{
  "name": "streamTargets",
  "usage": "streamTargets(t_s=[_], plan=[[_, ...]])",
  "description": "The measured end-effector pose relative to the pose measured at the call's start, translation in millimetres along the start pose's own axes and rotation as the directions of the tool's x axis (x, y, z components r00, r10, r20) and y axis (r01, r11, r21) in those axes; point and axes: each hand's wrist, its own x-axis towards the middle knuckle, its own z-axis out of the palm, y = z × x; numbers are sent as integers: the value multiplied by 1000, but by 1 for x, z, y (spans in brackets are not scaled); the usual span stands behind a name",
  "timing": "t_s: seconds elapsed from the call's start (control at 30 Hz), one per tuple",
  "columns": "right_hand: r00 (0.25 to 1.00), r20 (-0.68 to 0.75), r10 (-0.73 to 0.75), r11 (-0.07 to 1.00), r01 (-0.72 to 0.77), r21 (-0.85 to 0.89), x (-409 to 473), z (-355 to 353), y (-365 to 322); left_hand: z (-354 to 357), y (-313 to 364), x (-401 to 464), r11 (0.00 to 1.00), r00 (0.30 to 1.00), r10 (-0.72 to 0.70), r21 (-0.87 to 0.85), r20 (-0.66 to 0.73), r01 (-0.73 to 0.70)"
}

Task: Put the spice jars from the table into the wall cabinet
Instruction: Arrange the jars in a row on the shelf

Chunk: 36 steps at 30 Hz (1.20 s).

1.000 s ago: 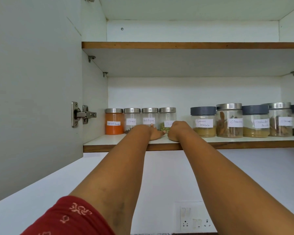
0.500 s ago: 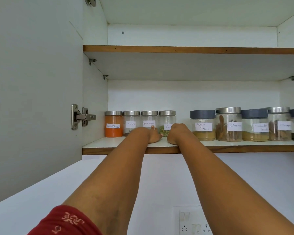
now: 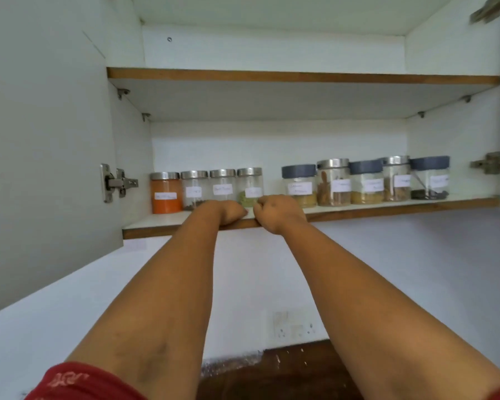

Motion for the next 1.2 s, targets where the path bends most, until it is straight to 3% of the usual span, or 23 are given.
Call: streamTargets(t_s=[0.17, 0.33, 0.4, 0.5, 0.73, 1.0, 1.1, 1.2], plan=[[999, 48, -3, 999, 1, 46, -27, -22, 17, 22, 30, -15, 999, 981, 54, 12, -185, -53], [965, -183, 187, 982, -177, 73, -23, -60, 68, 35, 81, -12, 974, 936, 122, -141, -331, -177], [927, -202, 316, 948, -298, 116, -21, -73, 93, 38, 101, -10, 966, 938, 89, -202, -336, -164], [918, -118, 378, 923, -364, 125, -15, -86, 124, 43, 123, 1, 964, 941, -4, -251, -339, -86], [953, -26, 302, 945, -295, 144, 23, -67, 155, 44, 140, 33, 940, 933, -190, -331, -307, 82], [943, 103, 316, 923, -331, 199, 71, -55, 154, 36, 147, 67, 929, 936, -257, -327, -241, 171], [959, 68, 274, 940, -282, 192, 85, -42, 155, 34, 140, 86, 920, 943, -272, -341, -192, 196], [957, 119, 265, 934, -285, 214, 106, -34, 149, 35, 132, 108, 936, 931, -275, -291, -241, 201]])
